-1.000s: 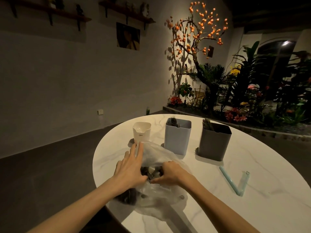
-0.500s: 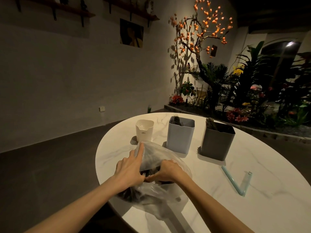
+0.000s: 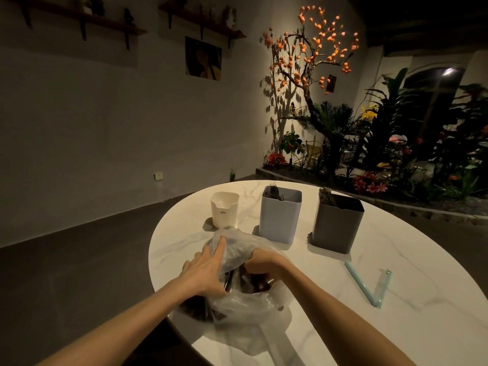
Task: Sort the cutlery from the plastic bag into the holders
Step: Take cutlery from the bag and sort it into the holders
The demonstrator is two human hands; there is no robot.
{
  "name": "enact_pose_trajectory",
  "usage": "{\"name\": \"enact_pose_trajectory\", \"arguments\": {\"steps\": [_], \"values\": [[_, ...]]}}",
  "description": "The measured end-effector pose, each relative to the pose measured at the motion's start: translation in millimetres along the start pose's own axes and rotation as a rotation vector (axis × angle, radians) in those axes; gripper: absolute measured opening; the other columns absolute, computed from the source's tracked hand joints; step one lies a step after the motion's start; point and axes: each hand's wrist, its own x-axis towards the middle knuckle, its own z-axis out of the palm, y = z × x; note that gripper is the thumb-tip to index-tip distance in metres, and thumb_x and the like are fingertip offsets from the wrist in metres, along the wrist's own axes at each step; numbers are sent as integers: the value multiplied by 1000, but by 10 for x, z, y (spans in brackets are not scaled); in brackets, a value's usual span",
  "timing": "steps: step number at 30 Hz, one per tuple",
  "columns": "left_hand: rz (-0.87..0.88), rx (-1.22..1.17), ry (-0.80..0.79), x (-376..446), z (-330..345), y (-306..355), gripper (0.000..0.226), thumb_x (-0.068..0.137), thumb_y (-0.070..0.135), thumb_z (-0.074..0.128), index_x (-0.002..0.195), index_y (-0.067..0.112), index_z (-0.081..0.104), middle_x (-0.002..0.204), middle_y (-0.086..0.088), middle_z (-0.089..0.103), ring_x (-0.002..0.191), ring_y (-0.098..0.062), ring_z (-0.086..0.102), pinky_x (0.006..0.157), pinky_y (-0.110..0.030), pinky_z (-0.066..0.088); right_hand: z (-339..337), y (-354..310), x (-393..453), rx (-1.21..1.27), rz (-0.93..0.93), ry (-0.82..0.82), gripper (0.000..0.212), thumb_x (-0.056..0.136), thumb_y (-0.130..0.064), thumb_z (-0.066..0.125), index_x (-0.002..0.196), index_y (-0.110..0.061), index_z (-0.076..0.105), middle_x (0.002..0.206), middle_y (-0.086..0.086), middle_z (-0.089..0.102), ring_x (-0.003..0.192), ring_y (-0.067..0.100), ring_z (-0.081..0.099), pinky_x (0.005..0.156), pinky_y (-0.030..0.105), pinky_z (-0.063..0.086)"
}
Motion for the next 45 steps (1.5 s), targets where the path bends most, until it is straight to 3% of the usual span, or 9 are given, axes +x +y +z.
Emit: {"name": "enact_pose_trajectory", "arguments": {"steps": [4,8,15,23,31,35,39,42,45], "values": [[111,17,-86,-36,-4,40,127,78,29,72,150,37,-33,167,-15,-12,154,-38,-5,120,-63,18,-62,32,-3,278,-4,-41,36,96,-6,54,131,1,56,99,7,58,91,20,61,95,36,54],[162,-12,-104,-43,16,109,131,75,39,78,151,41,-29,167,-14,-5,153,-38,6,119,-57,28,-43,122,-120,342,-157,-140,18,102,-8,53,119,-4,58,108,14,63,99,21,64,101,38,50],[196,31,-162,-98,-26,193,135,73,47,80,154,31,-26,167,-13,-2,155,-33,2,122,-52,22,-152,-53,-359,-350,-203,65,26,98,-20,59,122,-10,61,112,9,63,100,25,62,92,34,53],[190,89,-127,-180,94,218,132,75,33,75,150,27,-34,167,-13,-14,155,-32,-9,123,-57,17,2,154,-648,-715,-259,-145,41,89,-36,72,122,-11,68,115,12,68,104,29,64,92,37,54],[175,58,-112,-163,55,250,135,76,26,77,148,26,-36,167,-11,-15,155,-31,-9,123,-55,19,-34,365,-510,-571,-385,300,16,85,-17,70,98,-11,77,89,9,72,76,26,67,72,40,61],[160,-31,-37,-176,30,242,135,77,27,79,149,22,-36,164,-7,-27,155,-28,-10,123,-50,22,13,362,-459,-385,-368,420,27,87,-36,75,100,-13,77,93,4,73,78,19,66,73,35,60],[140,-62,10,-165,29,226,137,76,30,82,151,16,-33,163,-7,-29,155,-27,-9,124,-46,23,59,215,-545,-272,-314,267,46,75,-60,77,86,-17,63,76,-5,57,68,10,50,56,21,36],[135,-87,12,-157,40,221,139,76,31,83,151,16,-33,163,-6,-30,155,-28,-10,124,-46,20,236,117,-442,-111,-209,187,60,64,-63,83,106,-22,69,93,-4,66,84,13,60,67,22,46],[128,-139,0,-156,56,221,136,77,25,80,151,18,-33,163,-4,-31,155,-29,-9,124,-42,22,369,3,-364,-57,-137,187,38,72,-52,77,77,-17,63,78,2,64,75,17,61,64,28,49]]}}
